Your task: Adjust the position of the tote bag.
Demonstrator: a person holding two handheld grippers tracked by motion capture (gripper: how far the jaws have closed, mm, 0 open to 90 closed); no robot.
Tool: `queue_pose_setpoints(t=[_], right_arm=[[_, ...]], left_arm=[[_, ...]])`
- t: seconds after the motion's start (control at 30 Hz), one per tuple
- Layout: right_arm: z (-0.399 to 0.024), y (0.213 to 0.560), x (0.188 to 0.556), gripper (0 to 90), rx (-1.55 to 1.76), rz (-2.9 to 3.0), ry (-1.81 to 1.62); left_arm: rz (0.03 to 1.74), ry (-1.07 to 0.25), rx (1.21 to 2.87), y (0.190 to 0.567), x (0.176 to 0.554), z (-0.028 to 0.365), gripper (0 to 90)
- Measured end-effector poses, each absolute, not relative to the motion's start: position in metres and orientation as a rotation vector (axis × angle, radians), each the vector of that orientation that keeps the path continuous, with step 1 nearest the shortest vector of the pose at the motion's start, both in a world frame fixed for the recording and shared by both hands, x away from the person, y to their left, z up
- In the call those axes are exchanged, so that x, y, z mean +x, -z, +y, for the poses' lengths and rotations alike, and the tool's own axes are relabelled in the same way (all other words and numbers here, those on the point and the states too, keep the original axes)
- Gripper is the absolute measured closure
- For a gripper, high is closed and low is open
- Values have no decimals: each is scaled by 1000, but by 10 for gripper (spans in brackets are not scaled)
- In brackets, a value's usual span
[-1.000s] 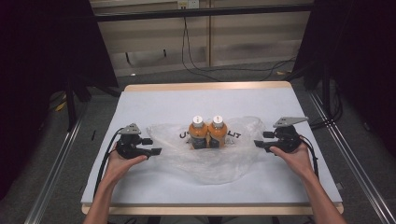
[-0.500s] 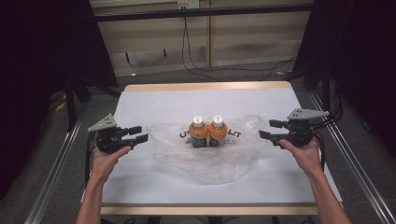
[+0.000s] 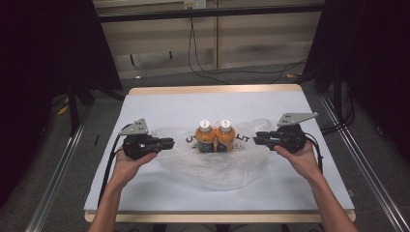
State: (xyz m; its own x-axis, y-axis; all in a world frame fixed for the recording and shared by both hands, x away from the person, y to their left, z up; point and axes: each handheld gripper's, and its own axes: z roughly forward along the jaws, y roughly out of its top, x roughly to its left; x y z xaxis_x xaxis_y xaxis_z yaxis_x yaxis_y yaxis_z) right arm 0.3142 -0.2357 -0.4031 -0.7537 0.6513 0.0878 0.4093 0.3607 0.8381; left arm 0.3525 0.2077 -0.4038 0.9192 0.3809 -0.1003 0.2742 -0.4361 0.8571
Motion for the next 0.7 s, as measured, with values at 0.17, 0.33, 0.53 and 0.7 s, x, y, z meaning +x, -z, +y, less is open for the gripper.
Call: queue_pose_setpoints(t=[0.17, 0.33, 0.53, 0.7], right_arm=[[-218, 409, 326, 861, 917, 2444, -1293], [-203, 412, 340, 893, 886, 2534, -1200], [-198, 417, 354, 900, 876, 2637, -1123], [-189, 436, 367, 900, 905, 2700, -1033]], left_arm=[[406, -105, 2146, 412, 361, 177, 869], [378, -71, 2279, 416, 375, 150, 871], [385, -70, 2330, 424, 383, 143, 887], [410, -49, 2321, 439, 386, 140, 869]])
